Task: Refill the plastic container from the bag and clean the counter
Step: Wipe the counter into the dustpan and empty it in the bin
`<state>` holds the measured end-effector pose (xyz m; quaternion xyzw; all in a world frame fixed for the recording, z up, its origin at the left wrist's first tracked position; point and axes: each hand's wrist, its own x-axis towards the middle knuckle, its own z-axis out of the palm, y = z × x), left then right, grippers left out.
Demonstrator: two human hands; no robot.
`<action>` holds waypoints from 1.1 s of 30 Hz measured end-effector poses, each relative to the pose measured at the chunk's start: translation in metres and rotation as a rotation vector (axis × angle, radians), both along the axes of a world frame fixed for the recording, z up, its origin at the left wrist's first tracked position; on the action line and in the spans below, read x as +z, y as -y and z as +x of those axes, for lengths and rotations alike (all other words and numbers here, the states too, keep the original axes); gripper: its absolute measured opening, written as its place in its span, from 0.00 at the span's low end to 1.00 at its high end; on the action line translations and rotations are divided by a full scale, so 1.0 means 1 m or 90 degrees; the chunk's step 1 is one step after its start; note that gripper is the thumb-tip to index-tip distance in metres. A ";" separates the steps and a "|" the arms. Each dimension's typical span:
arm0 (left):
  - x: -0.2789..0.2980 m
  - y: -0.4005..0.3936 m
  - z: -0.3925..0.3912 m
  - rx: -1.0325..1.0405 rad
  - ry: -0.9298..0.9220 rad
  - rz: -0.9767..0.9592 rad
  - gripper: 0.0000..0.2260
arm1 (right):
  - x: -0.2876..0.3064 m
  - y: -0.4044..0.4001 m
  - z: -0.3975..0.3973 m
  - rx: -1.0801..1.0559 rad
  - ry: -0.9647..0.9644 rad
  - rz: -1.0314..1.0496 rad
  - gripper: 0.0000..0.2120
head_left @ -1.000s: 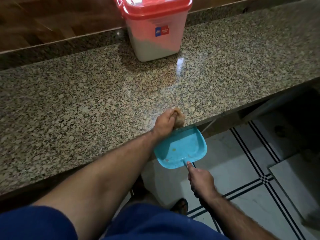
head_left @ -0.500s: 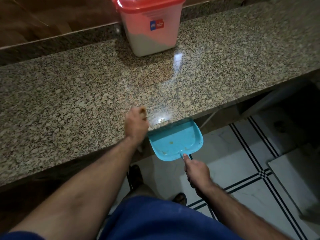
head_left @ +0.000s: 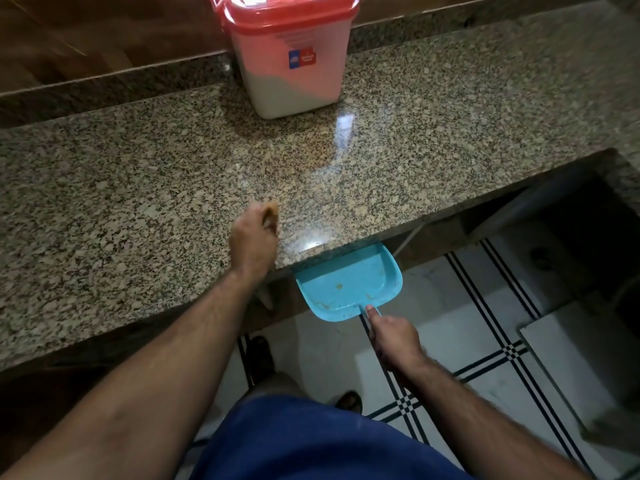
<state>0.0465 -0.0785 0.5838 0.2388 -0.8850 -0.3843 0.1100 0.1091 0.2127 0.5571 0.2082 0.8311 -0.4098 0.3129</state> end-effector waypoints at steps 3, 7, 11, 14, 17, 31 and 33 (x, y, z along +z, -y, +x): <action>-0.024 -0.027 0.018 0.046 0.015 0.031 0.06 | 0.003 0.002 -0.001 0.004 -0.003 0.007 0.27; -0.011 -0.075 -0.017 -0.150 0.090 0.202 0.11 | 0.010 0.002 -0.003 0.010 -0.008 0.015 0.30; 0.032 -0.082 -0.061 -0.179 0.047 0.409 0.21 | 0.016 -0.009 -0.005 0.007 -0.010 -0.006 0.29; 0.050 -0.069 -0.060 -0.128 -0.042 0.272 0.15 | 0.025 -0.022 -0.010 -0.027 0.011 -0.049 0.25; 0.029 -0.055 -0.038 -0.050 -0.045 0.183 0.12 | 0.032 -0.032 -0.015 -0.025 0.025 -0.064 0.23; 0.037 -0.095 -0.060 -0.238 0.064 0.042 0.16 | 0.027 -0.042 -0.036 -0.009 0.042 -0.083 0.23; 0.039 -0.081 -0.054 -0.147 -0.001 0.009 0.16 | 0.027 -0.040 -0.043 -0.006 0.050 -0.079 0.23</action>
